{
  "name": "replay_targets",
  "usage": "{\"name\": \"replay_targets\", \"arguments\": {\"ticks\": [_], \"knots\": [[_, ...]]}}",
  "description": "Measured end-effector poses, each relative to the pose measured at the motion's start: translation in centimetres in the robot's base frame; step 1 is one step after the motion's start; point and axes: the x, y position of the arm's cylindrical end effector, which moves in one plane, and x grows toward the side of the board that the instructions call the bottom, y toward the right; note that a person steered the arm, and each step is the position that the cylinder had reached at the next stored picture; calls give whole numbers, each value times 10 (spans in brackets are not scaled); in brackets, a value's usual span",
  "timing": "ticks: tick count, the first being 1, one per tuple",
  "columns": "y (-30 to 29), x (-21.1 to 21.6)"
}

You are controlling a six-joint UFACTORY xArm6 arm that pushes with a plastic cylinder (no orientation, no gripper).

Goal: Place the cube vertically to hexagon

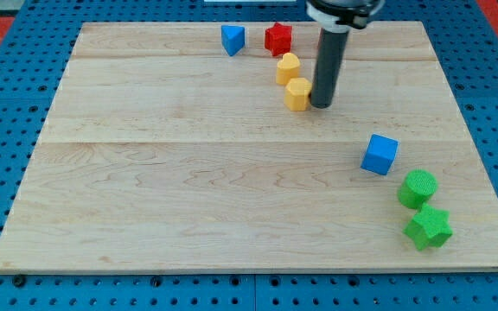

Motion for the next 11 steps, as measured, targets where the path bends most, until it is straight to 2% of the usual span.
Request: {"name": "replay_targets", "arguments": {"ticks": [1, 2, 3, 4, 5, 6, 7, 8, 9, 11], "knots": [[27, 13], [143, 35], [173, 89], [84, 105], [14, 97], [-13, 95], [-73, 95], [-69, 96], [-58, 121], [-39, 94]]}}
